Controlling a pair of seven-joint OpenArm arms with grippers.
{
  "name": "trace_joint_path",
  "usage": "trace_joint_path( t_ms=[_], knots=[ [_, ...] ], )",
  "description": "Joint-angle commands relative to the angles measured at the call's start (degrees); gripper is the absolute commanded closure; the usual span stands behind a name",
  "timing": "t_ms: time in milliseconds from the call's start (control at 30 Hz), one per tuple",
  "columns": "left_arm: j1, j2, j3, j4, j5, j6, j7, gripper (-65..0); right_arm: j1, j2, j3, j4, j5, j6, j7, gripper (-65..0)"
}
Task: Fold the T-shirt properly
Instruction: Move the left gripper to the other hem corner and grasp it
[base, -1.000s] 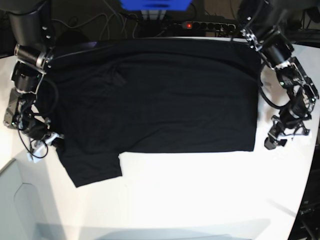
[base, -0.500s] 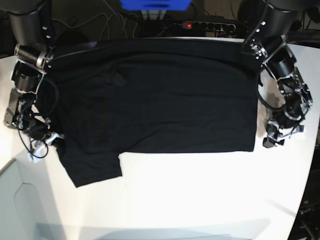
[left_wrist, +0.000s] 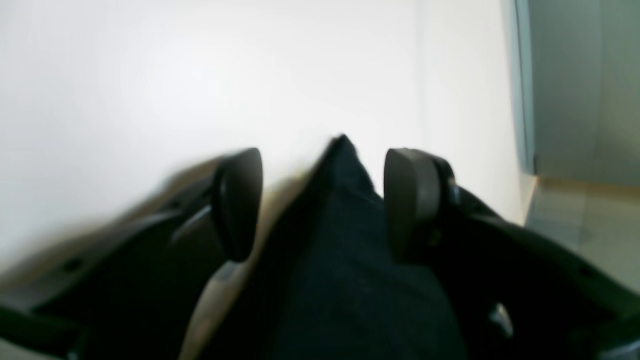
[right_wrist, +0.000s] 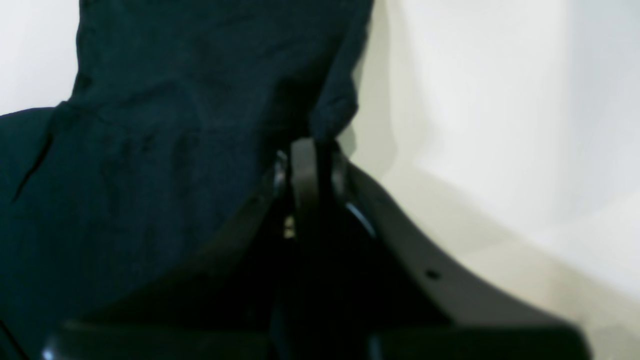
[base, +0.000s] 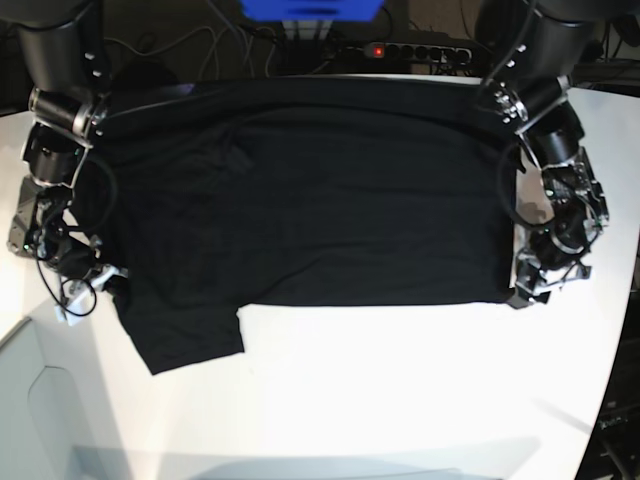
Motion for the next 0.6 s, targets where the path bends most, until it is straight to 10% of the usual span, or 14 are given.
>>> trace_joint_path(
  t_ms=[0,567],
  knots=[
    [0.40,0.95,0.64,-0.64,3.61,2.33,4.08,-38.5,0.12,0.35,-0.32,-0.24,-3.63,0.14,-3.58,-0.3],
    [0.66,3.15,0.90,-0.64,3.79,2.24,4.17,-38.1,-0.06,0.35,-0.32,-0.24,-3.63,0.14,-3.58,-0.2]
  ],
)
